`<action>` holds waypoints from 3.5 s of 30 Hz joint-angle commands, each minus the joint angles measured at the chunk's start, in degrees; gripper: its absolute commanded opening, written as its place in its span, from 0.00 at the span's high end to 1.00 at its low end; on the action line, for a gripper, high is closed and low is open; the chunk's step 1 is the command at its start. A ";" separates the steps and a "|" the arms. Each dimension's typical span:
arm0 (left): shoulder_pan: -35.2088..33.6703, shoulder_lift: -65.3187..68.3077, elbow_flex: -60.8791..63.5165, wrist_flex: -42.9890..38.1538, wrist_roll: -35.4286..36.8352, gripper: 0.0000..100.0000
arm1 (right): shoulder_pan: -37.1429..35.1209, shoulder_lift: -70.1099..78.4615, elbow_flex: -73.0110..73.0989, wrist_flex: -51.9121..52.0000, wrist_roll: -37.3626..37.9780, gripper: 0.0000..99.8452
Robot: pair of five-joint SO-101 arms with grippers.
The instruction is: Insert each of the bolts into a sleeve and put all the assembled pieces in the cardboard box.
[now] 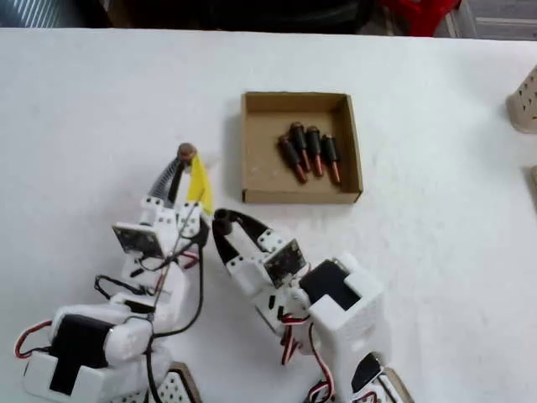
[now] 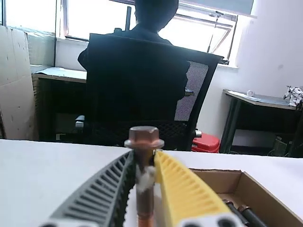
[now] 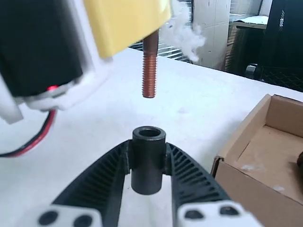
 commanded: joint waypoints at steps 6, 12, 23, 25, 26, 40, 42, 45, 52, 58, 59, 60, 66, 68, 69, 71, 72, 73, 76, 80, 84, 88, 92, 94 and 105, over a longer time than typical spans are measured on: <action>1.27 -2.77 0.88 -2.73 1.32 0.98 | -0.13 -0.13 -1.23 0.48 -0.62 0.98; 4.35 -2.77 2.37 -4.04 1.32 0.98 | -0.13 -0.13 -1.23 0.48 -0.62 0.98; 4.88 -2.77 2.37 -4.13 1.32 0.98 | -0.13 -0.13 -1.23 0.57 -0.62 0.98; 4.88 -2.77 2.37 -4.13 1.32 0.98 | -0.13 -0.13 -1.23 0.57 -0.62 0.98; 4.88 -2.77 2.37 -4.22 1.32 0.98 | -0.13 -0.13 -1.23 0.57 -0.62 0.98; 4.88 -3.12 2.37 -1.41 1.41 0.98 | -0.13 -0.13 -1.32 0.57 -0.62 0.98; 4.88 -5.49 2.37 1.41 1.41 0.98 | -0.13 -0.13 -1.32 0.57 -0.62 0.98; 4.79 -12.97 2.29 10.46 1.41 0.98 | -0.13 -0.13 -1.32 0.57 -0.62 0.98; 5.85 -41.63 2.29 45.80 1.41 0.98 | -0.13 -0.13 -1.32 0.57 -0.62 0.98; 7.96 -63.87 3.25 68.48 2.55 0.98 | -0.13 -0.13 -1.32 0.57 -0.62 0.98; 8.22 -66.68 3.52 71.47 3.78 0.98 | -0.13 -0.13 -1.32 0.57 -0.62 0.98; 8.31 -69.14 3.52 74.73 4.75 0.98 | -0.13 -0.13 -1.32 0.57 -0.62 0.98; 8.31 -76.35 3.52 84.04 5.19 0.98 | -0.13 -0.13 -1.23 0.57 -0.62 0.98; 8.31 -76.35 3.52 84.22 5.19 0.98 | -0.13 -0.13 -1.14 0.57 -0.62 0.98; 8.31 -76.35 3.52 84.04 5.19 0.98 | -0.13 -0.13 -1.05 0.57 -0.62 0.98; 8.31 -76.35 3.52 84.04 5.19 0.98 | -0.13 -0.13 -0.97 0.57 -0.62 0.98; 8.31 -76.35 3.52 84.04 5.19 0.98 | -0.13 -0.13 -0.97 0.57 -0.62 0.98; 8.40 -76.35 3.52 84.04 5.19 0.98 | -0.13 -0.13 -0.97 0.57 -0.62 0.98; 8.92 -76.26 3.52 81.76 4.84 0.98 | -0.13 -0.13 -0.97 0.57 -0.62 0.98; 9.01 -76.26 3.52 77.01 4.84 0.98 | -0.22 -0.13 -0.97 0.57 -0.62 0.98; 9.01 -74.77 3.52 73.93 2.81 0.98 | -0.22 -0.13 -0.97 0.57 -0.62 0.98; 8.84 -66.68 3.52 63.65 0.79 0.98 | -0.22 -0.13 -0.97 0.57 -0.62 0.98; 8.75 -57.63 2.73 55.91 1.14 0.98 | -0.22 -0.13 -0.97 0.57 -0.62 0.98; 8.92 -54.55 2.73 52.92 1.14 0.98 | -0.22 -0.13 -1.05 0.57 -0.62 0.98; 8.84 -52.26 2.73 54.86 1.32 0.98 | -0.04 -0.13 -1.23 0.57 -0.62 0.98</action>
